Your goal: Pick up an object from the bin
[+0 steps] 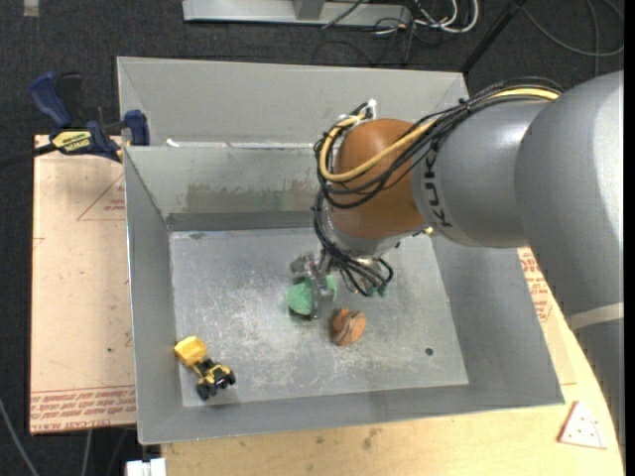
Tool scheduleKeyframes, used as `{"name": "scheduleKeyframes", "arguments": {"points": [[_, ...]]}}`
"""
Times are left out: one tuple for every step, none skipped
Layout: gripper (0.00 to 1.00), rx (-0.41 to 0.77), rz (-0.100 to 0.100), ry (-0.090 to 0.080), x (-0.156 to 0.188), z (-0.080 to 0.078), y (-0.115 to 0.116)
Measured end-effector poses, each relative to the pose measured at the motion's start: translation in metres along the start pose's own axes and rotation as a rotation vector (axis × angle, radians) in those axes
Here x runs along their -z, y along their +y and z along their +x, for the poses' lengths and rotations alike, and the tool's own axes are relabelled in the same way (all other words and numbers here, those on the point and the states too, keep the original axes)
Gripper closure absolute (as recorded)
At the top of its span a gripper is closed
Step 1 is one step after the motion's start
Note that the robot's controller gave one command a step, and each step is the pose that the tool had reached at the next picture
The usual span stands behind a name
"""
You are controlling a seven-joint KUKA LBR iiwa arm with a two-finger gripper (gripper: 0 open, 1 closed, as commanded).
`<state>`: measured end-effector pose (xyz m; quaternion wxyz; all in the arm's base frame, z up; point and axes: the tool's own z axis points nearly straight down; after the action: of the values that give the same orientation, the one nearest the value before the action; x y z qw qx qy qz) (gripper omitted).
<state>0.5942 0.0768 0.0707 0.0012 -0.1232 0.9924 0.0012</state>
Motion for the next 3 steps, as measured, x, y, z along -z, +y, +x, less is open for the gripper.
{"name": "scheduleKeyframes", "arguments": {"points": [[1.00, 0.000, 0.000, 0.000, 0.0000, 0.0000, 0.0000], [1.00, 0.000, 0.000, 0.000, 0.0001, 0.0000, 0.0001], [1.00, 0.000, 0.000, 0.005, 0.0037, 0.0013, 0.0004]]}}
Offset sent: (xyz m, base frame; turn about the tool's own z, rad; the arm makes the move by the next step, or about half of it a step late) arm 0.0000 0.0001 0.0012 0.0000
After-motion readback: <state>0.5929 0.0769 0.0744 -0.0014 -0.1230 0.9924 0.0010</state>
